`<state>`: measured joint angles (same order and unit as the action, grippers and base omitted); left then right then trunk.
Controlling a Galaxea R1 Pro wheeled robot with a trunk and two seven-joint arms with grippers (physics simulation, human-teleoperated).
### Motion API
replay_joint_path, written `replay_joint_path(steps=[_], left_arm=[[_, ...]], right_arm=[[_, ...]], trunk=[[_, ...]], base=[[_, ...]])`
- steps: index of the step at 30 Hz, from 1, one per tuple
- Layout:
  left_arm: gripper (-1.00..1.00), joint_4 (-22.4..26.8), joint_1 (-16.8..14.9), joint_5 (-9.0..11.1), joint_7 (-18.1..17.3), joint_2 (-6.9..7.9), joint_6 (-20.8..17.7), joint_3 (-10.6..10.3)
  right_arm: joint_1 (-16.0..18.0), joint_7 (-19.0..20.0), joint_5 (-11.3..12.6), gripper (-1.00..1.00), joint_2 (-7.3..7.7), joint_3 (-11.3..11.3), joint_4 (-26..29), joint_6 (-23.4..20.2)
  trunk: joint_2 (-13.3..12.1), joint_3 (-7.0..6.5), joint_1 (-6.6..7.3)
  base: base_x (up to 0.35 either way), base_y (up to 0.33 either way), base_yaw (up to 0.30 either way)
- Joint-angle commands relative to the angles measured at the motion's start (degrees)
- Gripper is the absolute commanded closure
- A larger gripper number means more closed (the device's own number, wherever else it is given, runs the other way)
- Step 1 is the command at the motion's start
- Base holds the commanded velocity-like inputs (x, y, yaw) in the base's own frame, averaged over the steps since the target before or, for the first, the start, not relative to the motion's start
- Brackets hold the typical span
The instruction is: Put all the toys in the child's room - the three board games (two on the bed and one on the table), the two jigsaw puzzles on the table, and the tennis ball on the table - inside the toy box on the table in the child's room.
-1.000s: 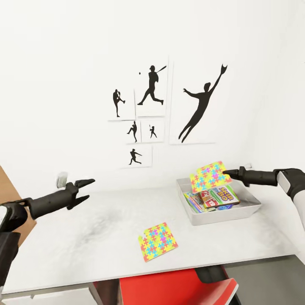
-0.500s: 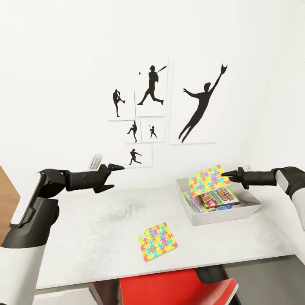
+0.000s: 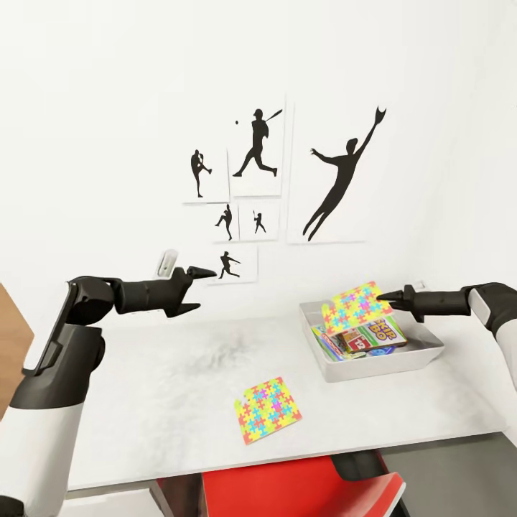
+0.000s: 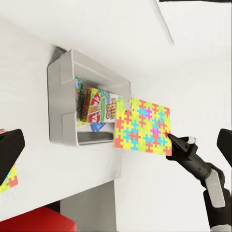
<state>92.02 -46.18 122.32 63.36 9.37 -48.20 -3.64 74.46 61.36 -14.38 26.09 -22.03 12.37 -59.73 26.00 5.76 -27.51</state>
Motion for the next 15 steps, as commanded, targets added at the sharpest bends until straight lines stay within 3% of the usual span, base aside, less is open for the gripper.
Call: replay_joint_path(steps=[1, 6, 15], left_arm=[[-1.00, 0.0, -0.6, 1.4, 0.7, 0.03, 0.0, 0.0], [-1.00, 0.0, -1.4, 2.7, 0.8, 0.23, 0.0, 0.2], [-1.00, 0.0, -2.9, 3.3, 0.8, -0.05, 0.2, 0.3]], right_arm=[[0.1, -0.3, -0.5, 1.00, -0.05, -0.4, 0.0, -0.3], [-0.1, -1.0, -0.3, 1.00, -0.03, -0.4, 1.7, -0.1], [-0.4, -1.2, -0.4, 1.00, 0.09, -0.4, 5.1, -0.3]], trunk=[[0.1, 0.13, -0.03], [0.1, 0.14, -0.03], [0.1, 0.75, -0.03]], base=[[0.000, 0.000, 0.000], [0.000, 0.000, 0.000], [0.000, 0.000, 0.000]])
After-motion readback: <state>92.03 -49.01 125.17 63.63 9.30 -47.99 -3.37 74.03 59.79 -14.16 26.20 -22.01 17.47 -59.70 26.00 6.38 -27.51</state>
